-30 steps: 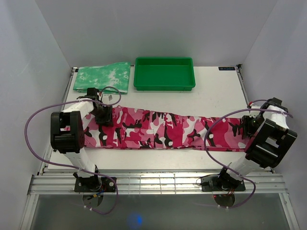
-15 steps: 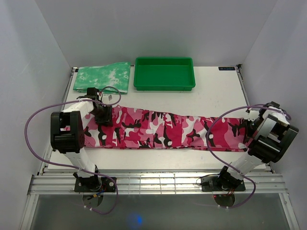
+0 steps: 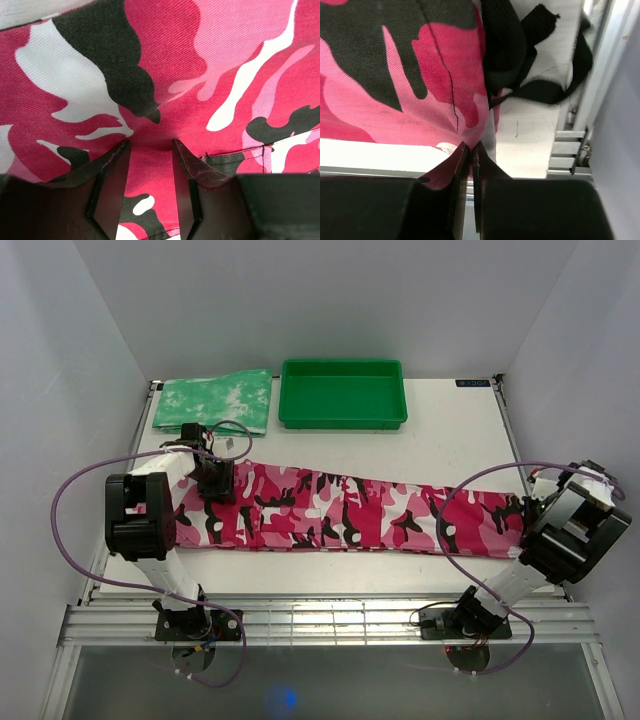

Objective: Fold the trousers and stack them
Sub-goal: Fold the trousers

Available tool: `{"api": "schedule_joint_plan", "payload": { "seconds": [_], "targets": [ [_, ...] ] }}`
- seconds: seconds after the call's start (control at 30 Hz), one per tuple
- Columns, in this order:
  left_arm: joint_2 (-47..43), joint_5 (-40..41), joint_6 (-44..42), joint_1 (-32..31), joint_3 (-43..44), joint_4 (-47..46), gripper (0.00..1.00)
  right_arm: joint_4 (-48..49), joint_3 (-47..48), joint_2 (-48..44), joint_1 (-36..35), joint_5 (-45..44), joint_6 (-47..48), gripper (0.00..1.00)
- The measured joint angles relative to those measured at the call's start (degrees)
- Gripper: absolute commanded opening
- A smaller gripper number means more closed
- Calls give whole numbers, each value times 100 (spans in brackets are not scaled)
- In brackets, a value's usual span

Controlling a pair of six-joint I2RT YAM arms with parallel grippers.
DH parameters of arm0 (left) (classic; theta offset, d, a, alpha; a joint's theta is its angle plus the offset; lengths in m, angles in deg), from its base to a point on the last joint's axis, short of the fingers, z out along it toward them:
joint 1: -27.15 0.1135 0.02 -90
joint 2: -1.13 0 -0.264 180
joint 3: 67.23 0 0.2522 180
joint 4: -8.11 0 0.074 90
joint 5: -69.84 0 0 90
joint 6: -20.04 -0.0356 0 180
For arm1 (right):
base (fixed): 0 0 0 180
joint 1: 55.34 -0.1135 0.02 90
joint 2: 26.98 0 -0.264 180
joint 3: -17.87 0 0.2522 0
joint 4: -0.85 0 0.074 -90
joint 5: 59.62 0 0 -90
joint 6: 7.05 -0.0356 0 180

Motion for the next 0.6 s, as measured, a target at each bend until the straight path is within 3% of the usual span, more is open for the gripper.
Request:
{"api": "schedule_joint_plan", "payload": {
  "seconds": [0.07, 0.17, 0.4, 0.53, 0.6],
  "targets": [
    [-4, -20, 0, 0, -2, 4, 57, 87, -101, 177, 15, -57, -22, 34],
    [-26, -122, -37, -2, -4, 13, 61, 249, -116, 516, 33, -164, -37, 61],
    [-354, -737, -597, 2, -225, 63, 73, 44, 581, 525, -140, 118, 9, 74],
    [-1023, -1008, -1156, -144, -295, 372, 95, -7, 1036, 103, -774, 656, 118, 77],
    [-1405, -1075, -1362, -256, -160, 479, 98, -20, 1139, -160, -1320, 1025, 195, 77]
  ]
}}
